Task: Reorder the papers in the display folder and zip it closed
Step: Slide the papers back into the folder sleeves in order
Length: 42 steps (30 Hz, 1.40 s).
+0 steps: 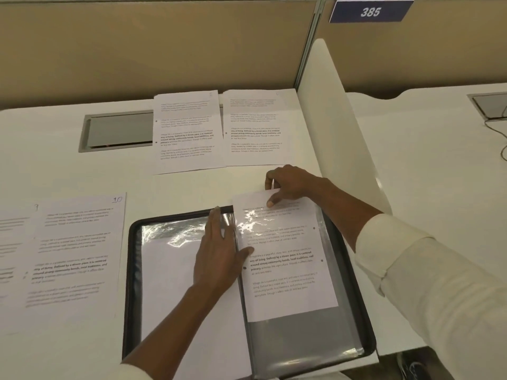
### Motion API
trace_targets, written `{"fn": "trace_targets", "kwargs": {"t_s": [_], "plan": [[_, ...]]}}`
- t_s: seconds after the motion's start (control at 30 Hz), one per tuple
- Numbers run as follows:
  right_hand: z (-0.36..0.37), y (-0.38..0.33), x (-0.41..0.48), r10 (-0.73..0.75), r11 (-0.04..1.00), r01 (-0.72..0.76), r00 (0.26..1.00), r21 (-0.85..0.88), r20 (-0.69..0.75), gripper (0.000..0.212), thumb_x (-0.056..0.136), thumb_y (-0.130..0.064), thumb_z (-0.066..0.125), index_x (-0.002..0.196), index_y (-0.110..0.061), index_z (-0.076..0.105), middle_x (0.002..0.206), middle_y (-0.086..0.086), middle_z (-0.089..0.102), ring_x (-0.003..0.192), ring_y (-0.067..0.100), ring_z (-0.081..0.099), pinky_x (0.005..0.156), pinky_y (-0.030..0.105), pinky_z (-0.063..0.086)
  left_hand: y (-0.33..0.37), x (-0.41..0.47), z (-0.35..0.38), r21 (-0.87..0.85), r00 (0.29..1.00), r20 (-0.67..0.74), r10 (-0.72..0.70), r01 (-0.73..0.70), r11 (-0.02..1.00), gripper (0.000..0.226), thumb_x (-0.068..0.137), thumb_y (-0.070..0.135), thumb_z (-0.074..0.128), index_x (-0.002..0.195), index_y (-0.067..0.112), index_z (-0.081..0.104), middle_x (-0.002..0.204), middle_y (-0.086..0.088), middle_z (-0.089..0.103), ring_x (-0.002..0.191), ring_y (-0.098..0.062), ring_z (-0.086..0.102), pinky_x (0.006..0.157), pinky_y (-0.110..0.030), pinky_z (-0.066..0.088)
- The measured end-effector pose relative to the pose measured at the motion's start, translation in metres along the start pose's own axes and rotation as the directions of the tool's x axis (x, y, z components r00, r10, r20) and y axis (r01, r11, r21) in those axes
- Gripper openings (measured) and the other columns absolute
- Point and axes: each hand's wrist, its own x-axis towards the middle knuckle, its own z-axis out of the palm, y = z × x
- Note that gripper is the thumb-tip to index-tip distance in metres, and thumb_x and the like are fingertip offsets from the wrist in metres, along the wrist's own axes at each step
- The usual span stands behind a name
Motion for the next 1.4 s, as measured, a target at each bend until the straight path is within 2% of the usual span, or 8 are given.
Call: {"fn": "trace_targets", "kwargs": {"t_s": [0.2, 0.3, 0.43, 0.6, 0.87, 1.0, 1.17, 1.4], "plan": [[0.019, -0.024, 0.001, -0.049, 0.99, 0.066, 0.99, 0.127, -0.129, 0.042, 0.074, -0.051, 0.09, 0.103, -0.03, 0.067, 0.093, -0.014, 0.063, 0.091, 0.012, 0.063, 0.081, 0.035, 0.051, -0.003, -0.032, 0.013, -0.003, 0.998, -0.046, 0.032, -0.032, 0.999, 0.106, 0.09, 0.089, 0.043, 0.17, 0.029, 0.009, 0.176, 0.005, -0.021, 0.163, -0.017, -0.016, 0.125, -0.046, 0.014], [0.034, -0.031, 0.003, -0.064, 0.984, 0.09, 0.984, 0.154, -0.167, 0.034, 0.078, -0.042, 0.089, 0.101, -0.028, 0.068, 0.098, -0.01, 0.068, 0.093, 0.014, 0.064, 0.085, 0.039, 0.053, -0.004, -0.051, 0.018, 0.003, 0.998, -0.053, 0.037, -0.037, 0.999, 0.104, 0.092, 0.087, 0.042, 0.171, 0.027, 0.007, 0.175, 0.005, -0.024, 0.162, -0.016, -0.02, 0.123, -0.042, 0.014], [0.042, -0.038, 0.001, -0.046, 0.985, 0.077, 0.98, 0.154, -0.194, 0.051, 0.068, -0.045, 0.094, 0.107, -0.028, 0.066, 0.104, -0.007, 0.071, 0.097, 0.016, 0.065, 0.084, 0.038, 0.052, -0.011, -0.069, 0.023, -0.003, 0.999, -0.026, 0.027, -0.027, 1.0, 0.1, 0.095, 0.084, 0.042, 0.17, 0.029, 0.005, 0.174, 0.006, -0.028, 0.161, -0.014, -0.022, 0.119, -0.035, 0.021], [0.045, -0.041, 0.002, -0.074, 0.992, 0.09, 0.984, 0.093, -0.163, 0.063, 0.059, -0.039, 0.098, 0.109, -0.031, 0.061, 0.099, -0.007, 0.068, 0.092, 0.017, 0.062, 0.075, 0.035, 0.049, -0.02, -0.084, 0.028, 0.041, 0.999, -0.035, 0.037, -0.036, 0.999, 0.101, 0.097, 0.085, 0.035, 0.171, 0.02, 0.009, 0.176, 0.001, -0.023, 0.163, -0.017, -0.017, 0.127, -0.042, 0.015], [0.029, -0.045, 0.008, -0.065, 0.993, 0.075, 0.991, 0.087, -0.113, 0.042, 0.068, -0.029, 0.097, 0.098, -0.026, 0.067, 0.085, -0.009, 0.068, 0.08, 0.007, 0.059, 0.071, 0.032, 0.042, -0.022, -0.1, 0.024, 0.054, 0.998, 0.021, 0.053, -0.054, 0.997, 0.102, 0.095, 0.091, 0.019, 0.17, 0.024, 0.006, 0.174, 0.004, -0.03, 0.161, -0.015, -0.023, 0.131, -0.043, 0.014], [0.022, -0.049, 0.01, -0.065, 0.994, 0.065, 0.998, 0.087, -0.01, 0.025, 0.084, -0.031, 0.087, 0.096, -0.029, 0.065, 0.084, -0.011, 0.067, 0.091, 0.011, 0.061, 0.076, 0.032, 0.04, -0.022, -0.1, 0.02, 0.055, 0.998, 0.029, 0.052, -0.054, 0.997, 0.104, 0.092, 0.093, 0.013, 0.17, 0.025, 0.005, 0.172, 0.006, -0.033, 0.16, -0.013, -0.027, 0.131, -0.04, 0.009], [0.028, -0.053, 0.011, -0.083, 0.997, 0.083, 0.996, -0.001, -0.006, 0.014, 0.101, -0.038, 0.067, 0.097, -0.025, 0.062, 0.1, -0.006, 0.061, 0.104, 0.023, 0.059, 0.083, 0.034, 0.04, -0.031, -0.104, 0.027, 0.109, 0.998, 0.033, 0.059, -0.062, 0.992, 0.096, 0.099, 0.085, 0.026, 0.17, 0.022, 0.01, 0.173, 0.004, -0.03, 0.161, -0.015, -0.025, 0.129, -0.042, 0.011], [0.033, -0.06, 0.01, -0.057, 0.998, 0.058, 0.998, -0.031, 0.03, 0.025, 0.092, -0.046, 0.076, 0.098, -0.025, 0.066, 0.09, -0.019, 0.054, 0.103, 0.02, 0.058, 0.09, 0.038, 0.047, -0.036, -0.104, 0.038, 0.16, 0.997, 0.04, 0.059, -0.065, 0.985, 0.094, 0.101, 0.084, 0.025, 0.169, 0.02, 0.01, 0.176, -0.001, -0.02, 0.163, -0.021, -0.014, 0.127, -0.044, 0.014]]}}
